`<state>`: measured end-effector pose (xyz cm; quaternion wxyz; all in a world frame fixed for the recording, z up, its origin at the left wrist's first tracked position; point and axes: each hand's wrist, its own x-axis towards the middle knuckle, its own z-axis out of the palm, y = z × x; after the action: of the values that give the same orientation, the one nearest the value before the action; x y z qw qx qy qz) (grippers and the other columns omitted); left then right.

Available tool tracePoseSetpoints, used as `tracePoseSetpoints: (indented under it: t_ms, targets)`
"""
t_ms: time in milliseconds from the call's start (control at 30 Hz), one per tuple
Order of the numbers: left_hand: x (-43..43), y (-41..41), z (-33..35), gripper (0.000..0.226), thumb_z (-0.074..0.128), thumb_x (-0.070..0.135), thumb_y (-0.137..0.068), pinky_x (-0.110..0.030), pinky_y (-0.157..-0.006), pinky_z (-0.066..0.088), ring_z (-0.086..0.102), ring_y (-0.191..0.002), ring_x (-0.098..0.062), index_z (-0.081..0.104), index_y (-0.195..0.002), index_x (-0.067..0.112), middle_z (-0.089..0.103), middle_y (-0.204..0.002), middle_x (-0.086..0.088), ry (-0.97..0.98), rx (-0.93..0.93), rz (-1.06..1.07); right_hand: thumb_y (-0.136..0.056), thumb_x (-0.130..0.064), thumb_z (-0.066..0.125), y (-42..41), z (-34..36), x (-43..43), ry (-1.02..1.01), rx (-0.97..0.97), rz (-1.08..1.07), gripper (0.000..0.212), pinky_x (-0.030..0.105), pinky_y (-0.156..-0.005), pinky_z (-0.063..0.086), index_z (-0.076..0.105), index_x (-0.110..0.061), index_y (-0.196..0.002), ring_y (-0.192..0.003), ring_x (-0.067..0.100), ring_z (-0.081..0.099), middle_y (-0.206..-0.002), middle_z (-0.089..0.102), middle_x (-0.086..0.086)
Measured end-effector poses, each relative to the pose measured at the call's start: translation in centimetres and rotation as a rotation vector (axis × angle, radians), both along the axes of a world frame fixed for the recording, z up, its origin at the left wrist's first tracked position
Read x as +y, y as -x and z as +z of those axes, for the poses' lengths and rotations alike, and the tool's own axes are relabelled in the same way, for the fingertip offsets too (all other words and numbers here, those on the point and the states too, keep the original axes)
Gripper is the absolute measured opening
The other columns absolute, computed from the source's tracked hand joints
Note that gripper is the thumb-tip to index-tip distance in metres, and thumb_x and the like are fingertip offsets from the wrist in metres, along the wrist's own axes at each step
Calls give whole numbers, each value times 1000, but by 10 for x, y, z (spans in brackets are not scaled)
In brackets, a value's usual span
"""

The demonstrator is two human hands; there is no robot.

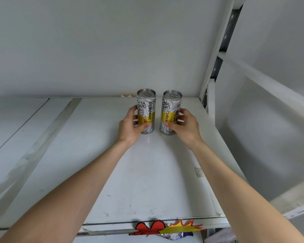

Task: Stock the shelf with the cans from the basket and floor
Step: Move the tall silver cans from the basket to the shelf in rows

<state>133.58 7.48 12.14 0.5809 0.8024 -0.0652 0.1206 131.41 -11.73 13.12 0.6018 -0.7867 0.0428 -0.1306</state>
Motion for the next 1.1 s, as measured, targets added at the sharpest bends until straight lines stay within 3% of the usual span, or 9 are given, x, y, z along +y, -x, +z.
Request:
tracePoseSetpoints:
  t_ms: [67,200,367,600,833,1000,1100]
  targets:
    - [0,-7,-1,70,80,13,-74,-5,-68,47,63,-85,-15,45,-134,20,63,-102,-1,-20,-14,2,-70,-15,87,-7,0,1,4,-7,-9,62,30,-82,57,57,-18,-124,-91,12,67,-107,67,-1]
    - [-2,-26,1,71,79,16,-75,-22,-80,51,63,-91,-17,43,-136,20,62,-105,-1,-46,-11,-1,-70,-16,87,-28,0,1,15,-17,-20,64,21,-73,53,56,-17,-126,-84,4,63,-104,65,-3]
    - [-5,-54,2,73,79,20,-76,-31,-90,52,63,-98,-19,41,-138,22,63,-115,-7,-54,0,3,-69,-18,87,-58,-1,-2,32,-19,-11,65,13,-66,50,57,-18,-127,-82,1,63,-104,65,-3]
    - [-5,-92,3,71,77,25,-78,-25,-85,49,61,-98,-15,41,-139,22,62,-121,-8,-97,-13,-26,-69,-19,87,-98,-5,-4,41,-37,-1,63,4,-57,47,58,-19,-125,-79,-6,61,-101,65,-5]
    - [-6,-114,3,72,76,24,-79,-36,-93,52,62,-105,-21,39,-140,22,61,-123,-9,-107,6,-46,-70,-22,87,-124,-8,-5,39,-46,8,64,5,-59,48,57,-21,-127,-81,-5,62,-102,65,-5]
    - [-10,-119,2,72,76,25,-80,-31,-91,51,62,-103,-20,37,-141,23,60,-123,-9,-109,10,-27,-72,-23,86,-126,-9,-4,62,-56,-2,64,6,-60,50,56,-19,-129,-81,-4,62,-104,65,-3]
    - [-9,-116,-1,69,73,31,-82,-27,-91,46,60,-108,-20,37,-141,21,60,-125,-8,-202,12,2,-79,-29,80,-118,-9,1,131,-30,-14,68,22,-82,55,48,-17,-138,-98,12,65,-123,65,5]
